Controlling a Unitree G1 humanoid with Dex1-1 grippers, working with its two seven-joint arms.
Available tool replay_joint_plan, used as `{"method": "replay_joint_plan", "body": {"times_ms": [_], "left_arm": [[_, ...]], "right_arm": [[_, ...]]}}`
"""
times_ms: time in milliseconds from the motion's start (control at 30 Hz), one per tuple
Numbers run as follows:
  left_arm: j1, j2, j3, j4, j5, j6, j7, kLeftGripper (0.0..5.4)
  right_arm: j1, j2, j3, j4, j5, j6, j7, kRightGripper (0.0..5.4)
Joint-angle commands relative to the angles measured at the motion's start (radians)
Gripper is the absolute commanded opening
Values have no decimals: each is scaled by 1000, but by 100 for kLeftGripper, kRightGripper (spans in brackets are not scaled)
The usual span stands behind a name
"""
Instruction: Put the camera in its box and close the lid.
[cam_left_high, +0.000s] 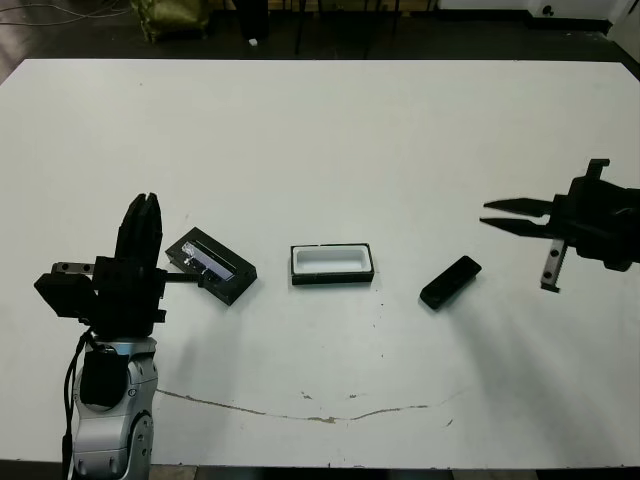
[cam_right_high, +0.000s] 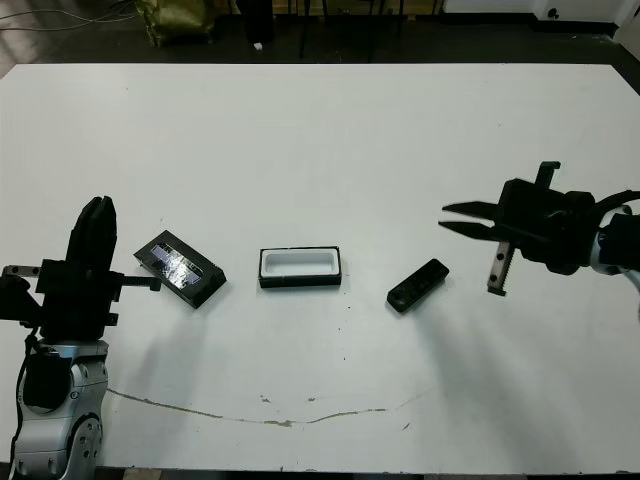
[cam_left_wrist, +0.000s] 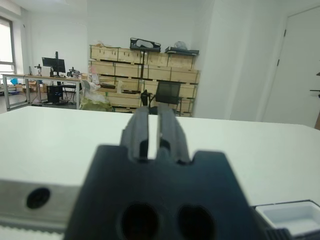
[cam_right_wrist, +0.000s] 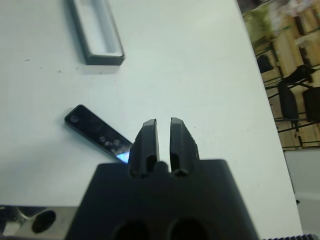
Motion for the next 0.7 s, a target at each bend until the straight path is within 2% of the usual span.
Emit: {"method": "replay_joint_plan", "body": {"times_ms": [33,100,233,400,600,700], "left_arm": [[19,3,3,16,-10,10,-5,3],[21,3,3,15,-7,11,-3,3],[22,4,4,11,-4,15,-2,3],[23,2,6,11,-5,17,1,3],[21,4,7,17,-16,9,-9,3],[21,5,7,22,-16,3,-10,3]], "right_arm": [[-30,-53,38,-39,-13,88,49,0],[-58,-75,66,-42,-22,116,84,0],[-118,-91,130,1,-64,74,155,0],[-170,-78,189,55,-117,16,202,0],[-205,-39,260,148,-171,-17,229,0],[-211,-28,275,156,-187,2,239,0]]}}
